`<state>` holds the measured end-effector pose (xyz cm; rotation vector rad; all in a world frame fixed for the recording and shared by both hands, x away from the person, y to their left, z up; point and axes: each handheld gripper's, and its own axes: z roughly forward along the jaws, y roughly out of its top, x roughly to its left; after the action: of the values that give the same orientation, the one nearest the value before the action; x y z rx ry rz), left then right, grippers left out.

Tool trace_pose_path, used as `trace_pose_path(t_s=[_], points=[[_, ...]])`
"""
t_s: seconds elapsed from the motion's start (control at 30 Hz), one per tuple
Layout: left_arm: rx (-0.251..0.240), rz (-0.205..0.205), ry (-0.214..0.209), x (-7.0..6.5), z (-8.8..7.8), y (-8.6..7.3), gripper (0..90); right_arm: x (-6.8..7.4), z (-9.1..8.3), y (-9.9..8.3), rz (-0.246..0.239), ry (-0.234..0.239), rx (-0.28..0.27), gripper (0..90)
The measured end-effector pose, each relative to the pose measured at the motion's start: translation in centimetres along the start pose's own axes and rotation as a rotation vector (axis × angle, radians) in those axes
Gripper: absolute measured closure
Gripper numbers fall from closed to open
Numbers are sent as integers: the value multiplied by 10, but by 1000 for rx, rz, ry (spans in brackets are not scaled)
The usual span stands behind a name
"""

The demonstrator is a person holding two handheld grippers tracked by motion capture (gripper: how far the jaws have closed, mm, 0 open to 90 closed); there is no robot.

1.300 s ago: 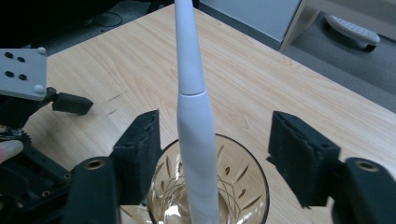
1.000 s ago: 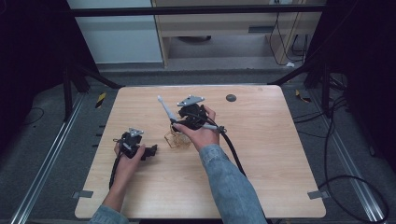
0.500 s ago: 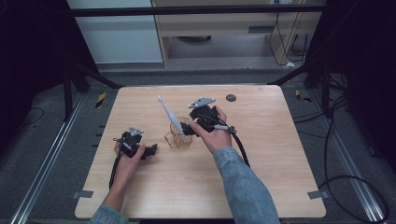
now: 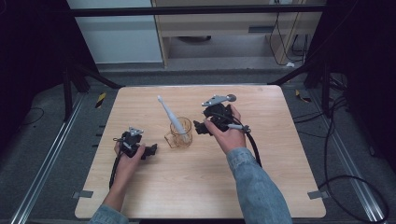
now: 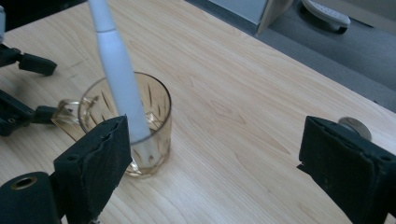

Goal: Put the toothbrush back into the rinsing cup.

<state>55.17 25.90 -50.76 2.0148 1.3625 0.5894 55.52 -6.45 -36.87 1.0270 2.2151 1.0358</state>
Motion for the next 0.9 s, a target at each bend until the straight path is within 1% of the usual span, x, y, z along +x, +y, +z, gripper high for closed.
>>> trace_pose_path(t_s=[0.03, 0.07, 0.1, 0.2, 0.23, 0.27, 0.33, 0.57, 0.67, 0.7, 0.87, 0.9], points=[[0, 0, 0, 0, 0, 0, 0, 0, 0, 0, 0, 0, 0, 94], [0, 0, 0, 0, 0, 0, 0, -4, -3, -4, 16, -10, -4, 96], [0, 0, 0, 0, 0, 0, 0, -4, -3, -4, 16, -10, -4, 96], [-2, 2, -2, 0, -1, -1, 0, -12, -6, -12, 29, -32, 14, 97], [-2, 2, -2, 0, -1, -1, 0, -12, -6, -12, 29, -32, 14, 97], [-1, 3, -3, 0, -1, -1, 0, -15, -7, -15, 44, -33, 16, 97], [-1, 3, -3, 1, -1, -1, 0, -19, -8, -18, 38, -41, 25, 97], [-1, 3, -2, 1, -1, -1, 0, -29, -14, -27, 47, -53, 43, 98], [-1, 3, -2, 0, -1, -1, 0, -33, -19, -36, 47, -61, 54, 99], [-1, 3, -2, 0, -1, -1, 0, -33, -19, -36, 47, -61, 54, 99], [-1, 3, -2, 0, -1, -1, 0, -40, -23, -50, 59, -75, 70, 99], [-1, 3, -2, 1, -1, -1, 0, -41, -24, -53, 55, -78, 74, 99]])
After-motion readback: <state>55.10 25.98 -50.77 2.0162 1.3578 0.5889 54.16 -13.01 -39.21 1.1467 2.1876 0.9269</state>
